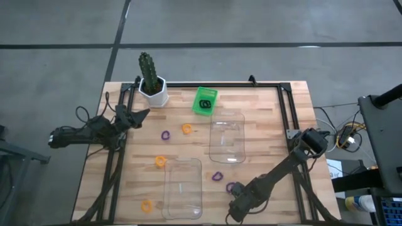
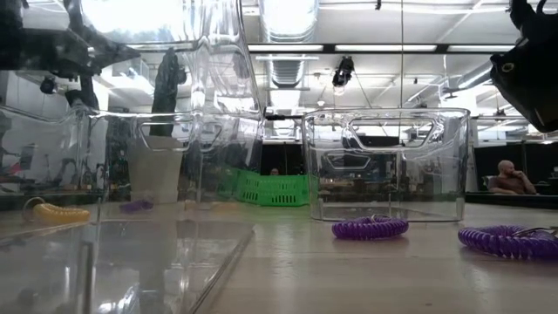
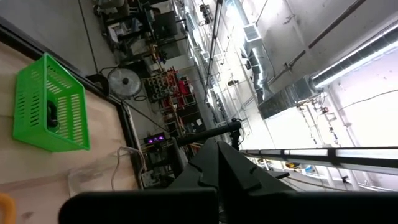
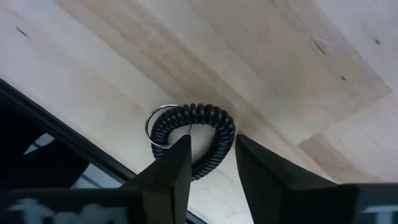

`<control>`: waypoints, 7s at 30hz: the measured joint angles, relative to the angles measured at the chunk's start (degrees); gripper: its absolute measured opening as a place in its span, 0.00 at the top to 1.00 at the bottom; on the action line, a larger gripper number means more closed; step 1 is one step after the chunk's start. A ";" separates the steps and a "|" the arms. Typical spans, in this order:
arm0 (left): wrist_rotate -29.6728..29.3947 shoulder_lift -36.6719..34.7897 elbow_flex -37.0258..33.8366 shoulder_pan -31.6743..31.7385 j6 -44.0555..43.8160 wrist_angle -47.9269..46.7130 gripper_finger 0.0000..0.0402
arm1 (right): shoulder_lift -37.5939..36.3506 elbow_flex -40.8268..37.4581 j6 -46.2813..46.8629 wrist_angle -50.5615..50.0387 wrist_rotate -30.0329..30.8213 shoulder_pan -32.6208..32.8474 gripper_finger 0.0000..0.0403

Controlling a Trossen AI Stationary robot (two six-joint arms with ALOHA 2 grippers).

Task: Sort spring keychains
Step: Put the black spring keychain into the green bin, then put the bottom violet spring keychain into the top transparent bin

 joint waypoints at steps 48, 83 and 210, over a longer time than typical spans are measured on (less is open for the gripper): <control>0.02 0.07 0.00 0.00 -0.15 -0.39 1.00 | -30.60 3.37 -28.93 -13.97 23.37 -34.96 0.97; 0.10 0.09 0.01 -0.04 -1.95 -0.66 1.00 | 4.87 25.61 -66.46 -5.11 9.42 -70.98 0.97; 5.89 0.17 0.01 -0.03 -4.47 -0.81 1.00 | -6.57 -1.61 6.66 -10.00 16.12 -8.12 0.60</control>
